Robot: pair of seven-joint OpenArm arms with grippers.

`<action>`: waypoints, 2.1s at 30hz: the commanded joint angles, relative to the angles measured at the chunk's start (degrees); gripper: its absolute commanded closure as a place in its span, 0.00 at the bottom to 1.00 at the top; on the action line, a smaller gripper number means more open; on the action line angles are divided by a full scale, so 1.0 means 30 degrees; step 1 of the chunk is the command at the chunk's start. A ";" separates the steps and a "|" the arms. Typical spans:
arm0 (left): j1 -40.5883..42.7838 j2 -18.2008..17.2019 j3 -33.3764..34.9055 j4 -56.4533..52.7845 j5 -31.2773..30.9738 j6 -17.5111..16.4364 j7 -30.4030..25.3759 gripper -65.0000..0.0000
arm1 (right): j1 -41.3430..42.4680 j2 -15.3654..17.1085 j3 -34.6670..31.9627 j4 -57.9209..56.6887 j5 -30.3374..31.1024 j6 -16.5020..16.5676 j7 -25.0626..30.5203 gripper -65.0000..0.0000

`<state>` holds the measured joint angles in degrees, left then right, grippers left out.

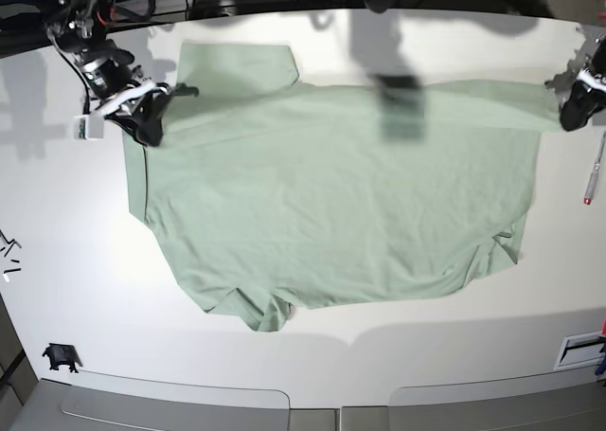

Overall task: Fold the T-shirt properly
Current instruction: 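Pull both held corners apart to straighten the shirt's collar edge, then release the shirt with both grippers and raise the right gripper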

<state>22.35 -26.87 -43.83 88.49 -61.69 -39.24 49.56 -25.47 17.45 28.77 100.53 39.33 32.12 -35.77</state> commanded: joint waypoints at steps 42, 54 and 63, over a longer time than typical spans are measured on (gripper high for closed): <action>-0.3373 -0.2572 0.1661 -0.2484 0.4204 0.1741 -0.3781 0.69 | 0.4408 0.0219 0.0641 -0.2280 -0.0925 -0.0648 -0.0240 0.42; -0.3264 -0.4386 -0.2739 -0.2470 0.3898 0.1741 -0.2521 0.69 | -0.1115 -0.0525 0.3286 -0.0583 0.5537 0.0240 -0.4197 0.42; -0.2951 -0.4226 -0.2732 -0.2470 0.3832 0.1734 -0.2535 0.69 | -0.2514 -0.2412 0.1049 -0.0707 0.5486 0.0233 -0.3570 0.46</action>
<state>13.91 -37.76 -51.44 80.20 -49.04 -33.67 43.51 -32.95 9.65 31.57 97.65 54.59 32.12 -47.55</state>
